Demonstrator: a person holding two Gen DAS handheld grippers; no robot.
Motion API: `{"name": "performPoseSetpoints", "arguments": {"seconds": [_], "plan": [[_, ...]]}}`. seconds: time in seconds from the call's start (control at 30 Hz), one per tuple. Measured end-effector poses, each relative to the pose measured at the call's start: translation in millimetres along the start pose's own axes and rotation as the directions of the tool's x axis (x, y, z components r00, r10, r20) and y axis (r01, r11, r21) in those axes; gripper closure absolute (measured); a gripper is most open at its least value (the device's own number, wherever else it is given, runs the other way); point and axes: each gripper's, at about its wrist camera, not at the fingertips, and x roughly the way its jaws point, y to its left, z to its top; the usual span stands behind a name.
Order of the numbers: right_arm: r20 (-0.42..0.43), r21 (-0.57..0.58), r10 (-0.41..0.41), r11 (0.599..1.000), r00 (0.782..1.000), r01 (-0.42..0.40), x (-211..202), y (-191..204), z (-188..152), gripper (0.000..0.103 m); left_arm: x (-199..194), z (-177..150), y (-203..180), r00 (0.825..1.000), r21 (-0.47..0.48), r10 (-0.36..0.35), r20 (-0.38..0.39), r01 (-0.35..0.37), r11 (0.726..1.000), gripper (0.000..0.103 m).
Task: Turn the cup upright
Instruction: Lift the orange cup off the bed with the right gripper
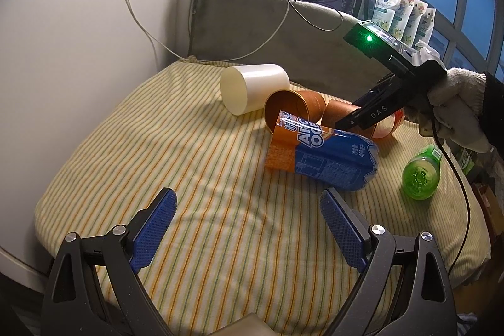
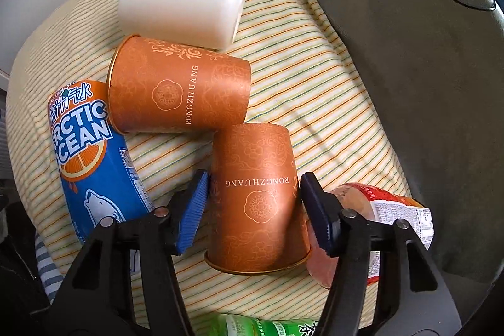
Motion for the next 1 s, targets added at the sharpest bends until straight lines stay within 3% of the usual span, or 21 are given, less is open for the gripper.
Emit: {"name": "performPoseSetpoints", "arguments": {"seconds": [0.3, 0.5, 0.77, 1.0], "plan": [[0.044, -0.030, -0.030, 0.999, 0.999, 0.032, -24.6, 5.9, -7.8, 0.042, -4.0, 0.1, -1.2, 1.000, 0.004, 0.003, 0.009, -0.003, 1.000, 0.010], [0.100, -0.067, -0.053, 0.996, 0.994, 0.060, -66.6, 13.5, -21.6, 0.042, -9.0, 0.7, -8.1, 1.000, 0.020, 0.002, 0.016, -0.002, 1.000, 0.010], [0.149, -0.154, -0.034, 0.986, 0.988, 0.057, -115.3, 51.8, -68.3, 0.042, -18.6, -1.8, -17.7, 1.000, 0.043, 0.003, 0.028, -0.005, 0.999, 0.010], [0.118, -0.226, 0.004, 0.974, 0.993, 0.023, -111.3, 92.2, -114.5, 0.042, -25.0, -4.9, -30.1, 0.999, 0.093, 0.001, 0.032, -0.003, 0.996, 0.010]]}}
